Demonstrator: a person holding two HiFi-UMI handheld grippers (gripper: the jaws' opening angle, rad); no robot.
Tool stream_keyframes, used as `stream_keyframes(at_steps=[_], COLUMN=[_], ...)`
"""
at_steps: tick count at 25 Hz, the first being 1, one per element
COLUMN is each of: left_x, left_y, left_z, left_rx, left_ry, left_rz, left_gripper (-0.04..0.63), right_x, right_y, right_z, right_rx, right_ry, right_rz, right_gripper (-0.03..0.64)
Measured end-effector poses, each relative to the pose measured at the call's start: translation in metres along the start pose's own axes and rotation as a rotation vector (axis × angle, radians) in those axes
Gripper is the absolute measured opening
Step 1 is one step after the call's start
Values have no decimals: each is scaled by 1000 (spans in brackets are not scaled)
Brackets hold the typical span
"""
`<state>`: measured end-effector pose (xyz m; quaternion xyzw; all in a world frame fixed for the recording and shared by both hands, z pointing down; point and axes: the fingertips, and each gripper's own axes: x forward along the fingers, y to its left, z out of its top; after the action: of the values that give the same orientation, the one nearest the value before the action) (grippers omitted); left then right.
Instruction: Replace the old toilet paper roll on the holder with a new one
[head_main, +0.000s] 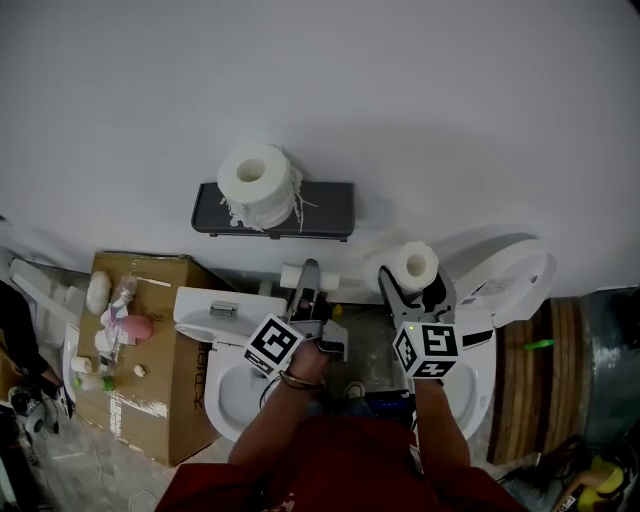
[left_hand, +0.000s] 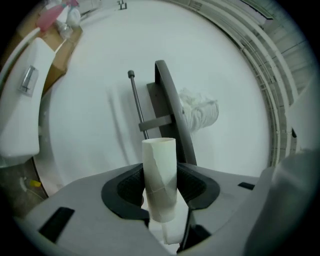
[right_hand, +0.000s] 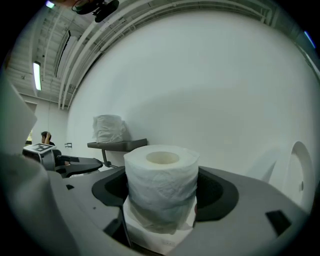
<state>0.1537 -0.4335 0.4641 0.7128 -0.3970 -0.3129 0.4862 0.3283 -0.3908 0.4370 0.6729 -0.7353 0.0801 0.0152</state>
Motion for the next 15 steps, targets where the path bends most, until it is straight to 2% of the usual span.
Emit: stream_keyframes(at_steps=[2, 3, 6, 8, 10, 12, 14, 15], left_x=[-8, -12, -21, -24, -25, -25, -25, -24], left_y=[3, 6, 1, -13, -23, -25, -23, -22], left_z=[18, 26, 42, 45, 44, 41, 40, 40], left_rx=[116, 217, 636, 913, 1114, 1236, 1275, 1270], left_ry=[-31, -39, -38, -47, -51, -48, -42, -39], left_rz=[38, 80, 210, 232, 230, 234, 235, 234], left_gripper=[196, 196, 195, 195, 194, 193, 193, 193], right_x=[6, 9, 14, 17, 19, 21, 25, 27], right_y=[12, 16, 25, 28, 28, 24, 14, 7], right_z=[-1, -1, -1, -1, 0, -1, -2, -4], right_rx=[0, 3, 31, 59, 100, 186, 358, 486], right_ry=[2, 2, 1, 0, -4, -17, -44, -62], right_rz=[28, 39, 64, 75, 79, 79, 70, 66], right_gripper=[391, 391, 391, 391, 391, 391, 390, 391])
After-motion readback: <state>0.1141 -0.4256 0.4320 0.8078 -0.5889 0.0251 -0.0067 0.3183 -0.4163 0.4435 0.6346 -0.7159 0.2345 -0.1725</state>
